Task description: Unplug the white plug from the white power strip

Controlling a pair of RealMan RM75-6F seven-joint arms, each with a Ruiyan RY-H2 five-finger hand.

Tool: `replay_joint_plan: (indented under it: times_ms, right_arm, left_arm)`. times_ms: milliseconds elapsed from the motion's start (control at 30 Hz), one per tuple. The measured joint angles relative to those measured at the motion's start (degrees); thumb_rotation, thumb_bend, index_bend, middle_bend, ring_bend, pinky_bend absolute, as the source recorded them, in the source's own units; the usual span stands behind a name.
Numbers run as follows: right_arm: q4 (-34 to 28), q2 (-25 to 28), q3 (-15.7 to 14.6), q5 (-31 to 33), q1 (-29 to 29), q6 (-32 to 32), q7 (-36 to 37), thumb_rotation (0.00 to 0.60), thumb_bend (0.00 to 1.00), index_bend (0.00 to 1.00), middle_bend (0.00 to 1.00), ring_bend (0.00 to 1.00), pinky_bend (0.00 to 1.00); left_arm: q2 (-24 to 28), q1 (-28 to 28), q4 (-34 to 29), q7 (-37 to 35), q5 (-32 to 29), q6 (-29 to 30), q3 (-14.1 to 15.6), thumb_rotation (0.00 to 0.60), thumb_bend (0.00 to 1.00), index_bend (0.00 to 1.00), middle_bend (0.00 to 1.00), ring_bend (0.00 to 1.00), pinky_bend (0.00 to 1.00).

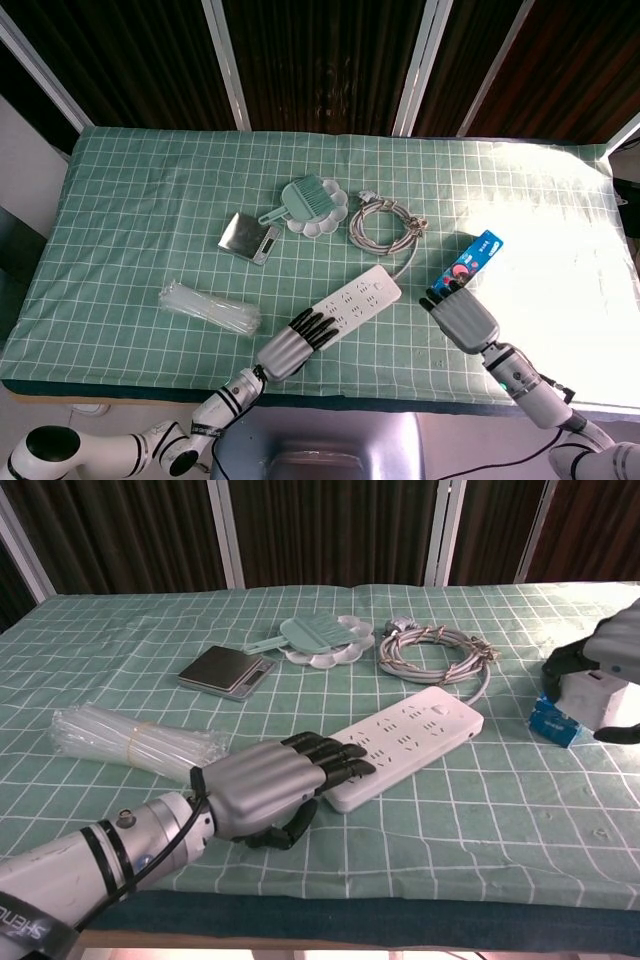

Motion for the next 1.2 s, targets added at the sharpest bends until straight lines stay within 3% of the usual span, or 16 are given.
replay_joint_plan:
  times_ms: [133,200,400,500,600,867,1033,1200]
  right_arm:
    - [0.77,0.57,-1.48,2.22,-1.14,-3.97,-3.84,0.6,0.5,0.81,0.7,0.58,0.57]
    - [1.58,0.23,-1.77,3.36,-1.35,-5.85,-5.05,0.6,0.5,0.74,0.69,0.55,0.56]
    - [2.68,-0.86,-2.07,6.88,-1.41,-10.91,-7.89,0.6,0.46,0.19,0.3,0.23,0.34]
    - [1.13,-0.2,-1.81,8.06,-1.48,-11.52,-7.93,0.6,0.34,0.02,0.16,0.12,0.26]
    - [-1.64,1.41,-1.45,8.94,-1.66,-11.56,-7.77,0.6,0.28,0.0,0.1,0.07,0.25]
    - [-13.02,8.77,-0.52,9.52,-4.66,-5.0,-7.24,0.6,0.25,0.0,0.03,0.01,0.22]
    - [-19.09,13.0,-0.45,7.76,-9.7,5.45,-5.67,0.6,0.25,0.0,0.02,0.01,0.22]
    - [-18.74,13.3,-0.3,5.4,-16.64,18.03,0.64,0.6,0.25,0.0,0.0,0.0,0.12]
  left_arm:
    - [0.69,-0.03,0.05,-1.03,-0.08,0.3,-0.63,0.599,0.83,0.0,0.0,0.0,0.06]
    - [0.97,0.0,0.23,-1.5,-0.14,0.34,-0.68,0.598,0.83,0.0,0.0,0.0,0.06]
    - [1.43,0.33,0.17,-1.96,0.21,1.18,-0.46,0.6,0.82,0.0,0.0,0.0,0.06]
    - [1.66,0.43,0.04,-2.71,0.63,1.78,-0.45,0.6,0.81,0.0,0.0,0.0,0.06]
    - [2.17,0.69,-0.21,-3.65,1.38,2.81,-0.24,0.6,0.75,0.0,0.0,0.0,0.06]
    - [7.13,2.52,-4.26,-3.88,2.68,6.57,0.46,0.599,0.7,0.0,0.0,0.0,0.06]
    - [15.09,6.66,-9.6,-4.19,2.88,12.4,1.57,0.599,0.64,0.0,0.0,0.0,0.06]
    - [24.31,15.01,-13.1,-6.89,2.1,22.46,3.52,0.59,0.61,0.0,0.0,0.0,0.06]
